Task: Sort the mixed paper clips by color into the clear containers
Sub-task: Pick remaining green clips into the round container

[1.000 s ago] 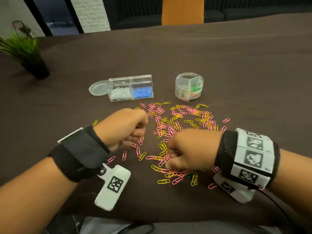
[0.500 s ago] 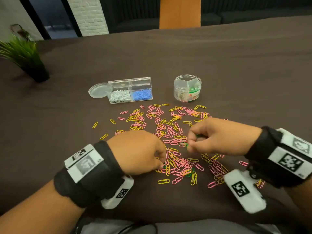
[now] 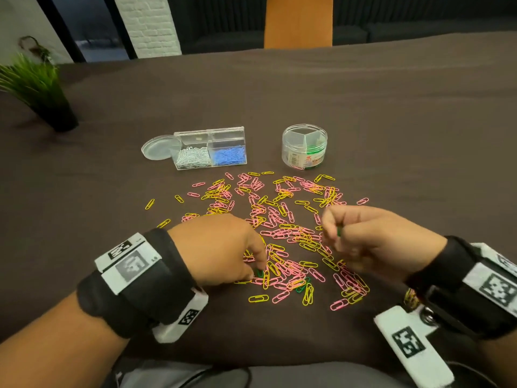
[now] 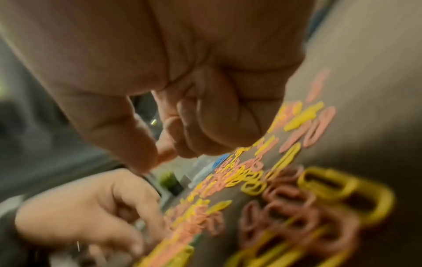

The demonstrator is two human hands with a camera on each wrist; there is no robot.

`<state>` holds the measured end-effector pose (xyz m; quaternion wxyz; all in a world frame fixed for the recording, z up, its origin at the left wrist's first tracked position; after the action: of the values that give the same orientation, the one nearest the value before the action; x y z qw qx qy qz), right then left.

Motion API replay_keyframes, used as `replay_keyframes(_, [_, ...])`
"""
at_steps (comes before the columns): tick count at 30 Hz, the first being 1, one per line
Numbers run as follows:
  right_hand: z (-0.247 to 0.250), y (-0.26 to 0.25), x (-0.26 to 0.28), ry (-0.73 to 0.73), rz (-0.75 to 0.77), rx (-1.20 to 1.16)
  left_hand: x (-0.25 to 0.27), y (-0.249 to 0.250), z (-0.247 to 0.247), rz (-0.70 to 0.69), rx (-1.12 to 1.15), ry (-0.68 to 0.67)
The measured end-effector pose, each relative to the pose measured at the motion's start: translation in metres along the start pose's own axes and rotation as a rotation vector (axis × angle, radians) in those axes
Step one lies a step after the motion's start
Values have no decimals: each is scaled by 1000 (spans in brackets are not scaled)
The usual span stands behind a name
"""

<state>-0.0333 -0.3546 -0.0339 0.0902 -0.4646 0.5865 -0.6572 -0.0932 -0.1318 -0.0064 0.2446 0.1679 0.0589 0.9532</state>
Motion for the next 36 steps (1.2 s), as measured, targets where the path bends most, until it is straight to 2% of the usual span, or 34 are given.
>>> replay_keyframes(4, [-15,-7,1,110,29,1001,9,-6,0,-13,0,-42])
replay_keyframes(6, [-23,-9,3,155,46,1265,13,-10,-1,-7,0,-44])
replay_keyframes(8, [-29,-11,5,174,22,1379,16,-14,-2,8,4,-20])
replay_keyframes(11, [-29,-11,3,207,-12,1483,14,-14,-2,15,-22,27])
replay_keyframes(14, [-31,-12,-1,259,54,1548,9,-9,-3,-3,-73,17])
replay_keyframes(19, [-39,-10,-5,182,69,1525,6,-8,-7,-12,-126,28])
replay_keyframes(23, [-38,-9,-4,184,70,1505,9,-12,-9,-22,-103,62])
replay_keyframes(26, [-39,-6,-4,196,141,1525,14,-16,-8,-18,-59,39])
replay_keyframes(30, [-42,-8,-2,195,54,1587,15,-16,-8,-4,-69,14])
replay_keyframes(36, [-43,-8,-4,127,48,1575,14,-13,-9,-10,-109,-44])
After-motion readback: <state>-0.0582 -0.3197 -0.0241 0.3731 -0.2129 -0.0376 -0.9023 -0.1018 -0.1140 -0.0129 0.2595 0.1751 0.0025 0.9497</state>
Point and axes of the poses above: each hand's wrist, its own x-axis away from the middle knuckle, its own z-axis out of the back of the hand, y = z × x, the point moved 2 cm from there along -x, towards the middle knuckle, and after that the axes turned 13 degrees about -z, right-handed, at the moved point
